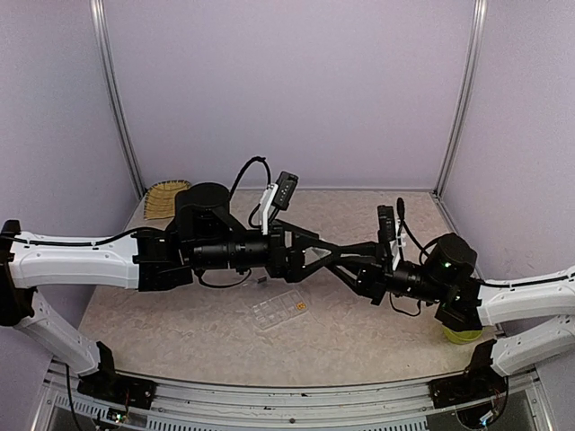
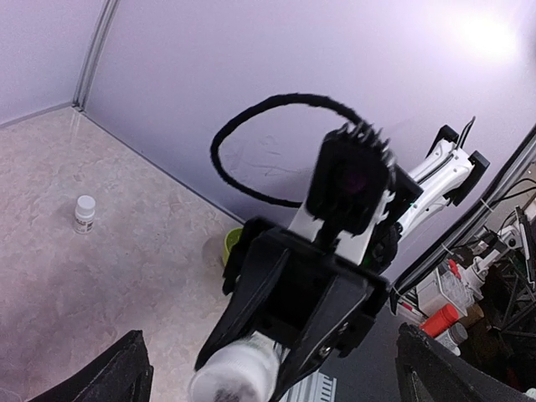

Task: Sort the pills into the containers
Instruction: Screw the lid of the pill bottle onto the pill bottle.

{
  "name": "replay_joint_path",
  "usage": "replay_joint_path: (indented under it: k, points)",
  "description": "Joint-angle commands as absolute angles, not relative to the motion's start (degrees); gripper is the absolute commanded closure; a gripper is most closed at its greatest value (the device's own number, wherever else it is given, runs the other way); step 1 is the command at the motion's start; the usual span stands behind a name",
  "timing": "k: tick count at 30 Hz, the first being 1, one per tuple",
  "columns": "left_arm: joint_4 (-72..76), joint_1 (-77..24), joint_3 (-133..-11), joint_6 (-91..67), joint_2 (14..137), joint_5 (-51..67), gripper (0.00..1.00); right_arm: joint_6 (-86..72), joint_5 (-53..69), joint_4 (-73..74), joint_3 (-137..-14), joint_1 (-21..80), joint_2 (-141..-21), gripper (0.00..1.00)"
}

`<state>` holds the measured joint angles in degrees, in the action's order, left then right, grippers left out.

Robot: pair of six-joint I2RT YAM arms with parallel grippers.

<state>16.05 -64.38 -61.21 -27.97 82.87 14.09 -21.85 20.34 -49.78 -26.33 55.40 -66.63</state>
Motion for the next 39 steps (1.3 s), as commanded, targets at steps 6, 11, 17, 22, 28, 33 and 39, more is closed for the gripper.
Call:
replay_joint_path:
  k: [6, 11, 17, 22, 28, 33, 39]
  points:
    - [14.6, -64.6, -63.1, -29.0, 83.8, 12.8, 0.01, -18.9, 10.9, -46.7, -25.4, 55.8, -62.5, 1.0]
    - [14.9, -64.6, -63.5, -29.0, 84.4, 13.7, 0.01, -19.0, 10.2, -46.7, -26.3, 55.8, -65.0, 1.0]
    - [15.7, -64.7, -63.4, -29.3, 84.8, 15.2, 0.01, -19.1, 10.1, -46.4, -26.9, 55.7, -67.0, 1.0]
    - [17.0, -64.7, -63.1, -29.1, 84.6, 16.0, 0.01, -19.2, 10.6, -45.6, -27.6, 55.8, -68.6, 1.0]
    - [18.6, -64.7, -63.0, -29.1, 84.5, 17.7, 0.02, -19.4, 11.8, -46.5, -28.6, 56.6, -71.4, 1.0]
    - [19.6, -64.9, -62.8, -29.3, 84.3, 19.2, 0.02, -19.7, 12.9, -47.3, -29.8, 57.5, -74.1, 1.0]
    - [18.6, -65.0, -62.4, -28.5, 83.1, 17.6, 0.02, -19.6, 13.8, -47.8, -30.3, 57.9, -75.0, 1.0]
